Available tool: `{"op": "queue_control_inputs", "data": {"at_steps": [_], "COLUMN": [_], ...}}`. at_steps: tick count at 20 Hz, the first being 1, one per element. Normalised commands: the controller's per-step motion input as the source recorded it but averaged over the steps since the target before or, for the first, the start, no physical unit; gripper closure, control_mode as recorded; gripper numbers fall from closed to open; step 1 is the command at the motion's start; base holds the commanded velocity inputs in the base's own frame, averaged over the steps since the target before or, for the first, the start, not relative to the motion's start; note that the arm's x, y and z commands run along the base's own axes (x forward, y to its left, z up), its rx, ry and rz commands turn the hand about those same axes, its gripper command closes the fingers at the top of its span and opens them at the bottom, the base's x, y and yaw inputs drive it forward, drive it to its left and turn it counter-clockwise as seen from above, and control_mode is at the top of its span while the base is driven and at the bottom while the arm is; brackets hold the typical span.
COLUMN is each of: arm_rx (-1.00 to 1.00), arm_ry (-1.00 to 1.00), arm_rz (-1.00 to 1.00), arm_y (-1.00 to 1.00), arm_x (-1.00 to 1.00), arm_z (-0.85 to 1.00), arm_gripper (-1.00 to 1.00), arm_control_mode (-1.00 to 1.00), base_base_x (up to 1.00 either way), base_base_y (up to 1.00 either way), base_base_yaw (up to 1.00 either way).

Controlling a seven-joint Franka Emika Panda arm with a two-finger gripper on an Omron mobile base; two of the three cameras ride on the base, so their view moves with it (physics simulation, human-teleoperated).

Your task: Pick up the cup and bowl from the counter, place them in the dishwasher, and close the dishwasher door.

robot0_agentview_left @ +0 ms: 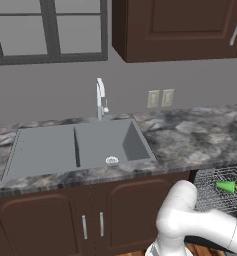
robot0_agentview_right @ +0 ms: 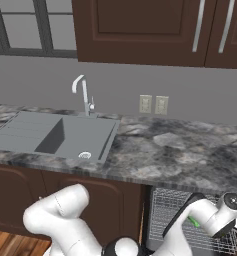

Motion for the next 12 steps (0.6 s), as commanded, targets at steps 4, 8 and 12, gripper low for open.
{"op": "queue_control_inputs", "data": {"at_steps": [4,8,12], "arm_rx": [0.0,0.0,0.0], "arm_ry": [-0.02,-0.04,-0.04], "arm_rz": [-0.05,-0.05,-0.05], "arm_y": [-0.01,0.0,0.0], "arm_x": [-0.31,-0.35,-0.37], "arm_z": [0.05,0.08,0.08], "arm_gripper": [-1.0,-1.0,-1.0], "arm_control_mode": [-1.0,-1.0,-1.0], "base_base_x": [0.0,0.0,0.0], "base_base_y": [0.0,0.0,0.0], "base_base_yaw": [0.0,0.0,0.0]}}
